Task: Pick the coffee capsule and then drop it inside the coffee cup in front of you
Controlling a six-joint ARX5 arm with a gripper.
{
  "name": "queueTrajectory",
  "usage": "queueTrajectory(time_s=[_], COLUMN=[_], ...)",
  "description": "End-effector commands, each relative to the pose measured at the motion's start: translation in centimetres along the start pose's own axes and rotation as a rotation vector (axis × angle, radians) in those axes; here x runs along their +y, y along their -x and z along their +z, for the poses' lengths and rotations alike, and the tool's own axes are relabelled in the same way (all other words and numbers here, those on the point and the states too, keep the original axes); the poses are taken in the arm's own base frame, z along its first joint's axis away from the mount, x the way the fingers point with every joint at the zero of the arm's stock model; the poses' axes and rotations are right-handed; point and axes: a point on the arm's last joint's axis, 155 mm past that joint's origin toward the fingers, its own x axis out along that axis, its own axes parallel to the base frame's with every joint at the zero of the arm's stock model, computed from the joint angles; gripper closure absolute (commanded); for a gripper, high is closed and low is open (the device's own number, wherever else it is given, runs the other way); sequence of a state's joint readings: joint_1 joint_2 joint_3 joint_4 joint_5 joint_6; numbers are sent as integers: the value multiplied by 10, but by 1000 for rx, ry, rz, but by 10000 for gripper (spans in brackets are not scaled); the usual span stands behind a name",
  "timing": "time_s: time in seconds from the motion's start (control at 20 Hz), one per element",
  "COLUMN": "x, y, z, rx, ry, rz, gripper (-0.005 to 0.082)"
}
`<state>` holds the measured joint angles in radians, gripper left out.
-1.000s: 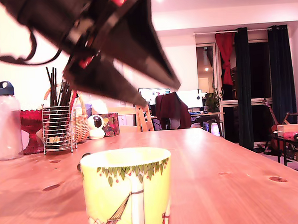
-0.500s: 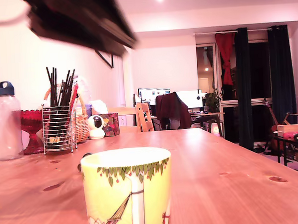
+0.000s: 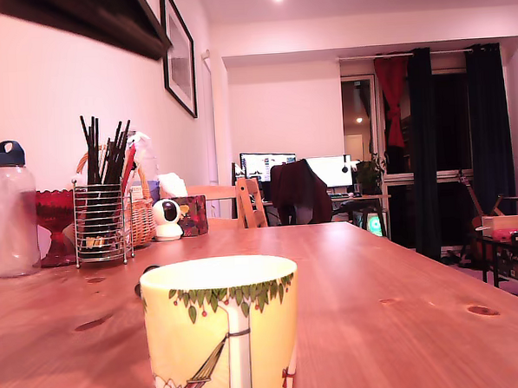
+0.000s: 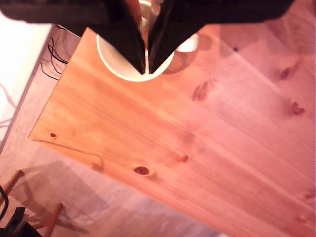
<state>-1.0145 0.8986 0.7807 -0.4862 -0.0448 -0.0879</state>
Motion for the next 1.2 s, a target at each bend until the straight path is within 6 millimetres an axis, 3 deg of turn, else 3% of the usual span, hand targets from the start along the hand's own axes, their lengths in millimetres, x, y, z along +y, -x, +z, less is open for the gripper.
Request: queueTrajectory(time_s=[0.0, 0.15, 0.55, 0.75, 1.15], x=[2, 7, 26, 30, 62], y=[-3, 0, 10, 6, 0], z=[-15, -25, -26, -30, -42], rx=[18, 16, -69, -125, -215], ry=[13, 26, 56, 70, 141], rz=[11, 28, 121, 136, 212], gripper=[793, 793, 793, 793, 793])
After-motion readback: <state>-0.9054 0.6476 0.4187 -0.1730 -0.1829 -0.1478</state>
